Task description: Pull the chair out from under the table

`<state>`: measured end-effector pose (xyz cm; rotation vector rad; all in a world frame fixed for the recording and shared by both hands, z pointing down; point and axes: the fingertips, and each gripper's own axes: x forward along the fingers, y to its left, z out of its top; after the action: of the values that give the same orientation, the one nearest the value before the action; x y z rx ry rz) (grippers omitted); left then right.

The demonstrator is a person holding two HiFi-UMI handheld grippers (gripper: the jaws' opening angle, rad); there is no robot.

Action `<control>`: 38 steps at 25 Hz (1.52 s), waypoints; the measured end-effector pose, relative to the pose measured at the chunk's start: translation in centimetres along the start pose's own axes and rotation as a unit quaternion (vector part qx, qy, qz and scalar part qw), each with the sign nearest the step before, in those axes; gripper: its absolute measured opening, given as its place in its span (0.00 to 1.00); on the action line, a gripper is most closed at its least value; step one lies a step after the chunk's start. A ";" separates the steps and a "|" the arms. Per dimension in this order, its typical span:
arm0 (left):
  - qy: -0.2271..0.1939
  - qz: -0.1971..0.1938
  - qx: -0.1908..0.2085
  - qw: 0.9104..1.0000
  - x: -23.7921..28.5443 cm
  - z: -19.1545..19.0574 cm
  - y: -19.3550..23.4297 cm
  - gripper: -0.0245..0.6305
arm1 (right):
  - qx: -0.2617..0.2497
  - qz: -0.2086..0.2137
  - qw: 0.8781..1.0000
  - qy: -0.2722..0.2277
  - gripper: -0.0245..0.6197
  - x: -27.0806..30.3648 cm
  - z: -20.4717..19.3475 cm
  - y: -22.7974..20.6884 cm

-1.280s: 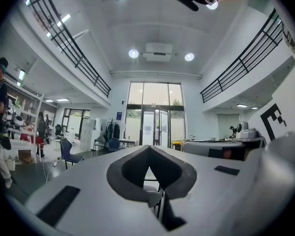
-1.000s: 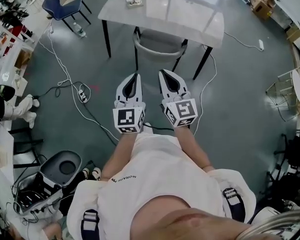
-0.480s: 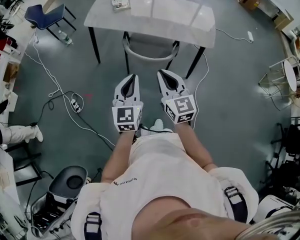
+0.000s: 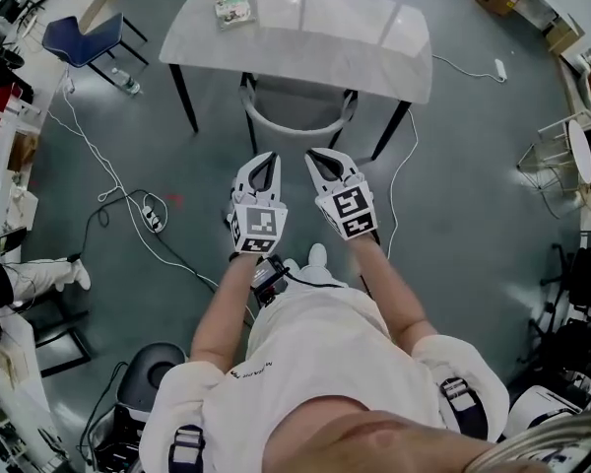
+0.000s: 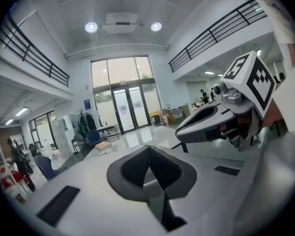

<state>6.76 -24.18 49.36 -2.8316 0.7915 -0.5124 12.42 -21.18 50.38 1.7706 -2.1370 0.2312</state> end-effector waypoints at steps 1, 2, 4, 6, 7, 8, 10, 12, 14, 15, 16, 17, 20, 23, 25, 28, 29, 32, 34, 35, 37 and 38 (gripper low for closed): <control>0.009 -0.004 0.011 1.000 1.0 -0.5 -0.1 0.04 | -0.013 0.002 1.000 0.011 0.06 0.7 -0.6 -0.4; 0.019 -0.009 0.019 1.000 2.0 -1.0 -0.2 0.04 | -0.026 0.006 0.999 0.021 0.06 1.4 -1.3 -0.9; 0.036 -0.018 0.029 0.999 4.0 -2.2 -0.1 0.04 | -0.041 0.023 0.998 0.036 0.06 3.0 -2.6 -1.4; 0.049 -0.023 0.041 0.998 5.6 -3.4 0.1 0.04 | -0.033 0.044 0.997 0.045 0.06 4.6 -3.7 -1.9; 0.054 -0.027 0.047 0.997 6.3 -3.8 0.2 0.04 | -0.031 0.049 0.997 0.050 0.06 5.2 -4.2 -2.3; 0.058 -0.031 0.052 0.996 6.9 -4.2 0.2 0.04 | -0.037 0.050 0.997 0.056 0.06 5.7 -4.7 -2.7; 0.065 -0.036 0.067 0.995 8.2 -4.9 0.3 0.05 | -0.055 0.048 0.995 0.072 0.06 6.4 -5.6 -3.8; 0.073 -0.040 0.088 0.993 9.6 -5.9 0.4 0.05 | -0.078 0.049 0.992 0.089 0.06 7.4 -6.5 -4.5; 0.082 -0.049 0.103 0.990 10.9 -7.1 0.3 0.05 | -0.109 0.054 0.986 0.112 0.06 8.3 -8.0 -4.8; 0.088 -0.056 0.111 0.988 11.5 -7.7 0.1 0.05 | -0.125 0.058 0.983 0.123 0.08 8.8 -8.8 -4.9; 0.094 -0.063 0.122 0.986 12.0 -8.3 -0.2 0.06 | -0.142 0.061 0.979 0.134 0.12 9.2 -9.6 -4.9; 0.101 -0.073 0.136 0.983 12.5 -8.9 -0.5 0.09 | -0.159 0.064 0.975 0.144 0.15 9.5 -10.4 -5.0; 0.116 -0.097 0.174 0.973 13.8 -10.5 -1.5 0.15 | -0.200 0.077 0.963 0.163 0.16 10.1 -12.4 -5.2; 0.134 -0.117 0.220 0.959 15.1 -12.1 -2.2 0.16 | -0.240 0.094 0.949 0.184 0.21 10.9 -14.3 -5.3; 0.148 -0.133 0.250 0.948 16.0 -13.4 -2.7 0.21 | -0.266 0.103 0.937 0.200 0.27 11.6 -15.7 -5.4; 0.168 -0.153 0.301 0.926 17.3 -15.9 -2.7 0.32 | -0.309 0.114 0.918 0.221 0.34 13.4 -17.5 -5.1; 0.174 -0.158 0.321 0.918 17.7 -16.6 -2.6 0.33 | -0.323 0.115 0.912 0.225 0.35 14.0 -18.0 -5.1; 0.187 -0.176 0.359 0.897 18.7 -18.5 -2.9 0.36 | -0.337 0.119 0.903 0.238 0.35 15.4 -19.2 -5.2; 0.195 -0.188 0.382 0.884 19.5 -19.9 -3.1 0.38 | -0.338 0.118 0.900 0.248 0.36 16.2 -20.0 -5.4; 0.198 -0.193 0.394 0.877 19.8 -20.6 -3.2 0.39 | -0.340 0.115 0.898 0.254 0.37 16.7 -20.5 -5.5; 0.205 -0.200 0.416 0.863 20.6 -21.8 -3.3 0.40 | -0.347 0.109 0.892 0.268 0.39 17.6 -21.6 -5.9; 0.208 -0.203 0.427 0.856 21.0 -22.4 -3.2 0.41 | -0.351 0.110 0.888 0.275 0.40 18.1 -22.3 -5.9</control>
<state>16.97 -33.85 76.86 -2.0263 -0.0586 -1.2056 19.12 -31.29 77.07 0.9074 -1.6854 -0.0025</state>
